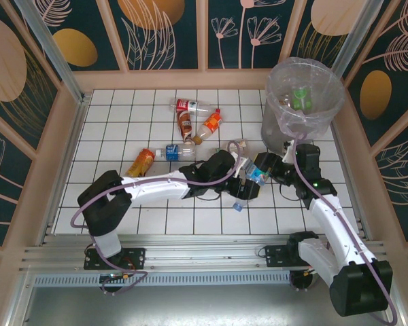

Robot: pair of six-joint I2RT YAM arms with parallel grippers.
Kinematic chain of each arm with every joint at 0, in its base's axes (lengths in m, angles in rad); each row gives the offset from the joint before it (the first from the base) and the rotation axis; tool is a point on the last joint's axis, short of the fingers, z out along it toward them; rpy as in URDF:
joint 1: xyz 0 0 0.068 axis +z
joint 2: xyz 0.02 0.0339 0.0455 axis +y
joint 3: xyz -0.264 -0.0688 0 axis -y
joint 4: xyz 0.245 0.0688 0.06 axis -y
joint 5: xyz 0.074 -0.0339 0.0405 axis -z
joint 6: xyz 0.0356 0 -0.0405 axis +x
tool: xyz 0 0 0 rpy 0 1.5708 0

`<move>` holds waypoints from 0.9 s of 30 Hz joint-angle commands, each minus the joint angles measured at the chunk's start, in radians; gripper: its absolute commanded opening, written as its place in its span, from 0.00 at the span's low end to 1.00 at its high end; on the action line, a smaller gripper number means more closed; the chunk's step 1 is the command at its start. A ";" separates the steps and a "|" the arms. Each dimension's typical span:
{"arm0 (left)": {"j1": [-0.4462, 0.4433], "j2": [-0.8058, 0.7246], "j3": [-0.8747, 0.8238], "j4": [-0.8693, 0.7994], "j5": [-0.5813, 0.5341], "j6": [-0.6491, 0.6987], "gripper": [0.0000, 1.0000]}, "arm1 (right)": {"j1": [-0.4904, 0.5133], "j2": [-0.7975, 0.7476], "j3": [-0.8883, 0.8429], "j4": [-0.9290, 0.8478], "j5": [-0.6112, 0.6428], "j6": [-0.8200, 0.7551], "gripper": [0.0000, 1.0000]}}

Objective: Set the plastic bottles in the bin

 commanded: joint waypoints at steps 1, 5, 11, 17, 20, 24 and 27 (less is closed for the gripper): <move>0.005 -0.039 0.000 0.029 -0.009 0.015 0.87 | 0.015 0.001 0.028 0.053 -0.031 0.025 0.60; 0.014 -0.057 0.022 -0.012 0.007 0.059 0.99 | 0.016 0.012 0.098 0.036 -0.005 -0.004 0.60; 0.045 -0.183 0.020 -0.115 -0.051 0.186 0.99 | 0.015 0.071 0.323 -0.052 0.095 -0.111 0.61; 0.056 -0.293 0.030 -0.197 -0.108 0.345 0.99 | 0.012 0.136 0.561 -0.101 0.219 -0.238 0.61; 0.056 -0.334 0.047 -0.234 -0.109 0.410 0.98 | 0.011 0.169 0.672 -0.107 0.304 -0.296 0.61; 0.062 -0.358 0.075 -0.296 -0.165 0.467 0.99 | 0.001 0.211 0.811 -0.105 0.437 -0.354 0.61; 0.105 -0.356 0.082 -0.309 -0.104 0.456 0.99 | -0.022 0.242 0.903 -0.090 0.490 -0.385 0.61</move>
